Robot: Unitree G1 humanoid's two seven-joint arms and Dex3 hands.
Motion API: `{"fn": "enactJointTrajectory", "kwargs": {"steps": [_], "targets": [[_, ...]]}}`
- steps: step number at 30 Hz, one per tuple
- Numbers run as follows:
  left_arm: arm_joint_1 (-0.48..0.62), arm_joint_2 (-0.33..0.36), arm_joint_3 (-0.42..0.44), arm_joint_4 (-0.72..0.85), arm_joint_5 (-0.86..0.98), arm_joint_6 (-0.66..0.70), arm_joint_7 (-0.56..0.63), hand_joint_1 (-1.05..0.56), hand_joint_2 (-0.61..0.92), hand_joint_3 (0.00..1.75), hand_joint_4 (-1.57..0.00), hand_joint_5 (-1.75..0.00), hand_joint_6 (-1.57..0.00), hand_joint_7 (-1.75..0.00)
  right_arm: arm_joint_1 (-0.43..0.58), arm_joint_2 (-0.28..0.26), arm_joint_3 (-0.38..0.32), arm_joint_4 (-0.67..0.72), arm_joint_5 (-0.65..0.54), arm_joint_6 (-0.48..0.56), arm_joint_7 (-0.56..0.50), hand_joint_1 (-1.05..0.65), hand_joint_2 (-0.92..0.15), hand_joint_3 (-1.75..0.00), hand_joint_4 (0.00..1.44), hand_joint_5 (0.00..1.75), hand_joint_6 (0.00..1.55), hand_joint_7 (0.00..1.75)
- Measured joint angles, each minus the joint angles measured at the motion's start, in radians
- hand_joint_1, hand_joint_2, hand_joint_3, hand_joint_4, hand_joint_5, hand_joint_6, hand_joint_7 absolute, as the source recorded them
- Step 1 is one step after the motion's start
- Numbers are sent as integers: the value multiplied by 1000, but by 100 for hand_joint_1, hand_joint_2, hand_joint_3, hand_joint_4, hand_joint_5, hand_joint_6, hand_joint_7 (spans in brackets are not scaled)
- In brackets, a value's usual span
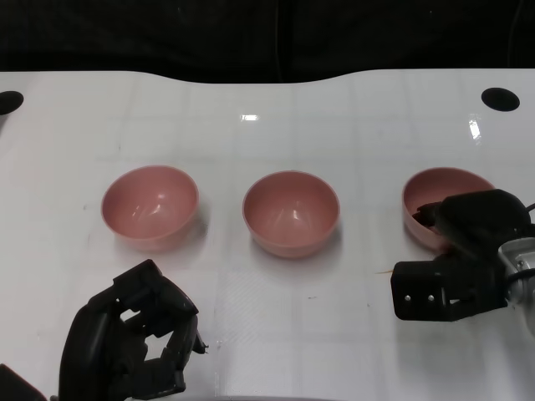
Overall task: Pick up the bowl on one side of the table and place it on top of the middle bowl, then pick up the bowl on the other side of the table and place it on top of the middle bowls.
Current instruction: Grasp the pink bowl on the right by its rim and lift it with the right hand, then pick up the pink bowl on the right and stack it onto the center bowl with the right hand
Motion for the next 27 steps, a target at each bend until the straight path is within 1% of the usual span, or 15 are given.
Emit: {"fn": "enactJointTrajectory", "kwargs": {"steps": [1,2,3,4,5,7,9,10,11,13,14,17,20,23,27], "targets": [[0,-1,0,0,0,-2,0,-23,44,123,-80,-168,-76,-139,0,0,0,15,2,-21,-43,-25,-92,-11,85,164,96,83],[0,-3,-1,0,0,-5,0,-22,44,123,-80,-167,-77,-139,1,0,1,24,2,-41,-91,-24,-92,-12,88,170,80,127],[0,-4,-2,0,0,-6,0,-22,44,123,-81,-166,-77,-139,2,-1,1,27,2,-64,-142,-23,-92,-13,90,172,71,150],[0,-5,-3,0,1,-7,0,-22,44,122,-81,-166,-77,-138,2,-1,2,27,2,-86,-187,-22,-92,-14,90,174,66,164],[0,-6,-5,0,1,-7,0,-22,44,122,-81,-165,-77,-138,2,-1,2,28,2,-100,-223,-21,-92,-15,90,174,65,169],[0,-6,-8,0,2,-7,0,-23,44,121,-81,-165,-77,-138,3,-5,1,10,1,-125,-281,-17,-92,-21,88,175,66,173],[0,-6,-9,0,2,-7,0,-23,45,120,-81,-165,-77,-137,4,-14,-2,-47,1,-148,-325,-19,-67,-73,87,175,67,174],[0,-6,-9,0,2,-7,0,-23,45,121,-81,-165,-77,-137,4,-19,-6,-86,3,-161,-342,-18,-60,-87,87,175,68,174],[0,-6,-9,0,2,-7,0,-22,44,121,-81,-165,-77,-137,4,-22,-11,-121,6,-175,-351,-18,-55,-97,88,175,69,175],[0,-6,-10,0,2,-7,0,-22,44,122,-81,-165,-77,-137,6,-26,-26,-196,11,-199,-360,-19,-50,-109,90,175,70,175],[0,-6,-10,0,2,-8,0,-22,44,123,-81,-165,-77,-136,9,-28,-32,-237,12,-208,-359,-19,-46,-117,91,175,71,175],[0,-6,-10,1,2,-10,0,-22,43,124,-81,-165,-77,-136,15,-30,-42,-363,27,-234,-333,-20,-43,-127,92,175,72,175],[0,-6,-10,2,3,-12,0,-21,43,125,-81,-165,-78,-136,23,-29,-43,-448,36,-248,-283,-23,-41,-124,92,175,75,171],[0,-6,-10,7,9,-17,0,-21,43,126,-81,-165,-77,-137,28,-20,-43,-490,62,-277,-227,-20,-40,-122,93,175,76,174],[-2,-6,-10,7,10,-24,0,-20,44,125,-81,-165,-77,-137,28,12,-36,-498,78,-329,-176,-19,-39,-120,93,175,76,175]]}}
